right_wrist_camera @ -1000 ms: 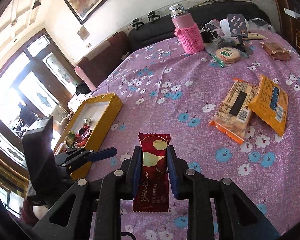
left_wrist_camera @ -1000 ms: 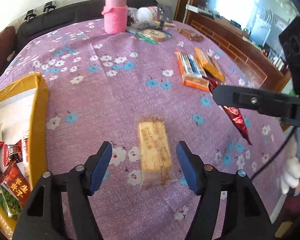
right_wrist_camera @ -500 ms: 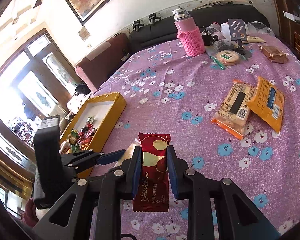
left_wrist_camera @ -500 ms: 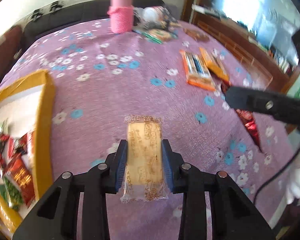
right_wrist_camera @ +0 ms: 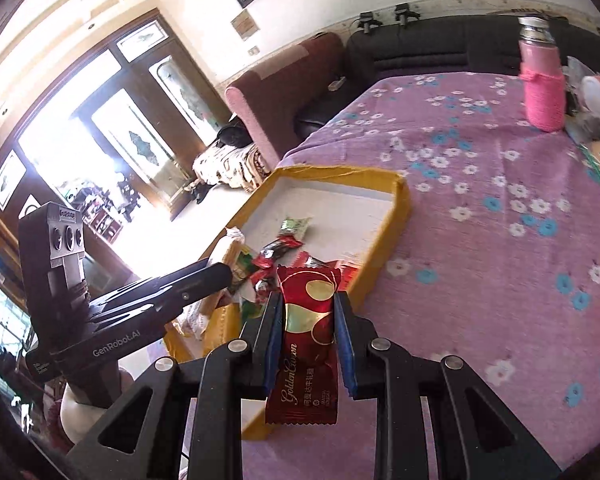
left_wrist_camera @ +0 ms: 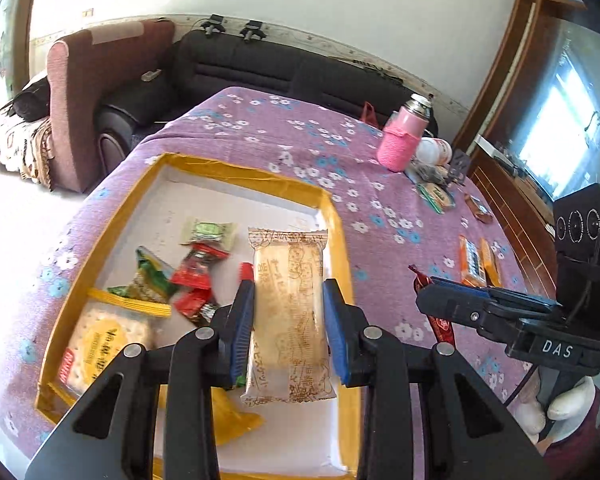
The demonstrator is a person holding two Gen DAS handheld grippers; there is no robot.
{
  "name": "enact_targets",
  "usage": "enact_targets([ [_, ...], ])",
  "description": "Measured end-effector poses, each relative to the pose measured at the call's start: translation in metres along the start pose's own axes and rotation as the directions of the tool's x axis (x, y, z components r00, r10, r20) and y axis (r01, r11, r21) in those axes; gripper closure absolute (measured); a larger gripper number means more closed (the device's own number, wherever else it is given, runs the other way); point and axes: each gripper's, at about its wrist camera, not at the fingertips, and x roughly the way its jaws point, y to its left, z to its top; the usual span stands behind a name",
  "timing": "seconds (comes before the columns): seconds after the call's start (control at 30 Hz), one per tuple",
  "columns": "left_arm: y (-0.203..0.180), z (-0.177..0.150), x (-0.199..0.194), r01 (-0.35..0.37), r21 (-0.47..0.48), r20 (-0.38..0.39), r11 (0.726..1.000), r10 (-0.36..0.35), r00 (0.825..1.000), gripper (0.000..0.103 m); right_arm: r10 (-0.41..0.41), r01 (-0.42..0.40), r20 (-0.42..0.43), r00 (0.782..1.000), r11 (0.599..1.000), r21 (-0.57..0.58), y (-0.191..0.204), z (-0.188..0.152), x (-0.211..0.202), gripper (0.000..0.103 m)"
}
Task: Organize snacks
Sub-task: 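Carry the biscuit bar and red candy over the tray and open both tools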
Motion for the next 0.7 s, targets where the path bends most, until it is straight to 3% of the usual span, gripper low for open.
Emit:
enact_targets([
  [0.27, 0.064, 0.006, 0.021, -0.027, -0.104, -0.025, 0.994, 0.024, 0.999, 0.070, -0.055, 0.047, -0.097, 0.994, 0.996, -0.079, 0.050, 0.028, 0.090, 0.078],
  [0.4, 0.081, 0.004, 0.017, -0.003, -0.159, -0.013, 0.987, 0.001, 1.000, 0.052, -0.119, 0.107, -0.109, 0.987, 0.988, -0.109, 0.056, 0.030, 0.122, 0.074],
  [0.47, 0.087, 0.004, 0.011, -0.001, -0.177, -0.005, 0.984, 0.000, 1.000, 0.042, -0.155, 0.145, -0.097, 0.983, 0.983, -0.111, 0.056, 0.030, 0.128, 0.074],
  [0.57, 0.089, 0.002, 0.000, -0.002, -0.178, 0.024, 0.984, 0.007, 1.000, 0.040, -0.140, 0.131, -0.080, 0.987, 0.986, -0.099, 0.054, 0.027, 0.122, 0.072],
  [0.7, 0.087, 0.001, -0.013, -0.067, -0.204, 0.045, 0.977, 0.078, 0.996, 0.030, -0.140, 0.139, -0.013, 0.990, 0.986, -0.092, 0.052, 0.022, 0.095, 0.062],
])
